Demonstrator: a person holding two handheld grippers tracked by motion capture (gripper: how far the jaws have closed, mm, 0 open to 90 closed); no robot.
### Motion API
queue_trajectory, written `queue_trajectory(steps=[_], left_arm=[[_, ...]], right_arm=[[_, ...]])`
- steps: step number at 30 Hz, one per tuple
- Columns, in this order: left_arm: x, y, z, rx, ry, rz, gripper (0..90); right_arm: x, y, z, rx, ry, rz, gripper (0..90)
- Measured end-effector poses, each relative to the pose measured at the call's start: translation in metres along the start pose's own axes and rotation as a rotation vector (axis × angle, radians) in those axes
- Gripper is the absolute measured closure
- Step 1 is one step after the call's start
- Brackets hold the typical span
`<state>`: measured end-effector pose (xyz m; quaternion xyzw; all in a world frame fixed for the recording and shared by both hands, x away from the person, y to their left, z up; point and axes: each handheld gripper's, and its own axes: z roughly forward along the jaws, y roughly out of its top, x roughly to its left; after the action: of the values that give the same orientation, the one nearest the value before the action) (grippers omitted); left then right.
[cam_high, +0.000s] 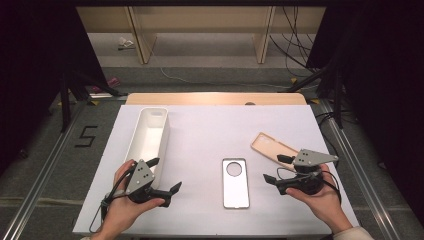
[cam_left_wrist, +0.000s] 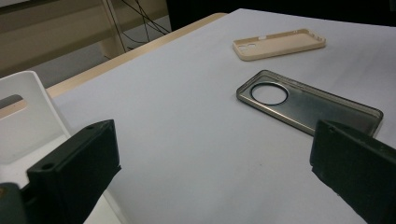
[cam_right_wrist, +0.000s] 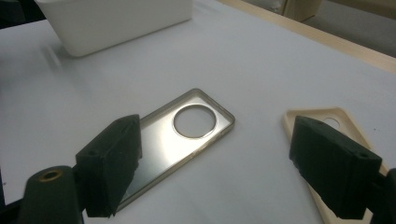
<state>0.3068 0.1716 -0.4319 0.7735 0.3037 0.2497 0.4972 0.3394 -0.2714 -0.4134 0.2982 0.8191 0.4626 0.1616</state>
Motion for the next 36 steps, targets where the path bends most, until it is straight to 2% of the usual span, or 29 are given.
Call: queue_trajectory(steps=[13,15,18,20,21,23,26,27,28,29,31,36], left_arm=[[0.0,-0.001,0.001,0.011,-0.001,0.008,2.3],[0.0,-0.001,0.001,0.013,0.0,0.009,2.5],[0.0,-0.001,0.002,0.017,0.0,0.016,2.7],[0.0,-0.001,0.002,0.018,0.0,0.014,2.8],[0.0,-0.001,0.002,0.018,-0.001,0.015,2.8],[0.0,-0.001,0.002,0.018,-0.001,0.016,3.0],[-0.001,-0.001,0.002,0.019,-0.003,0.017,3.4],[-0.001,-0.001,0.002,0.019,-0.003,0.017,3.5],[-0.001,-0.001,0.003,0.019,-0.004,0.016,3.6],[-0.001,-0.001,0.003,0.019,-0.005,0.013,3.6],[-0.001,-0.001,0.003,0.019,-0.006,0.014,3.7],[-0.002,-0.001,0.004,0.021,-0.007,0.02,3.9]], right_arm=[[0.001,-0.001,0.006,0.04,0.002,-0.005,17.5],[0.001,-0.001,0.006,0.048,0.005,-0.009,19.5],[0.002,-0.001,0.007,0.078,0.014,-0.032,32.9],[0.003,-0.001,0.008,0.113,0.032,-0.052,48.5],[0.004,-0.001,0.008,0.126,0.035,-0.066,51.2],[0.008,0.0,0.011,0.178,0.046,-0.092,62.5],[0.013,0.0,0.015,0.246,0.067,-0.123,71.5],[0.013,0.0,0.015,0.246,0.067,-0.123,71.5],[0.016,0.001,0.02,0.316,0.094,-0.147,81.8],[0.017,0.001,0.021,0.334,0.098,-0.147,84.4],[0.021,0.0,0.027,0.431,0.108,-0.161,89.6],[0.031,-0.002,0.04,0.581,0.145,-0.183,90.0]])
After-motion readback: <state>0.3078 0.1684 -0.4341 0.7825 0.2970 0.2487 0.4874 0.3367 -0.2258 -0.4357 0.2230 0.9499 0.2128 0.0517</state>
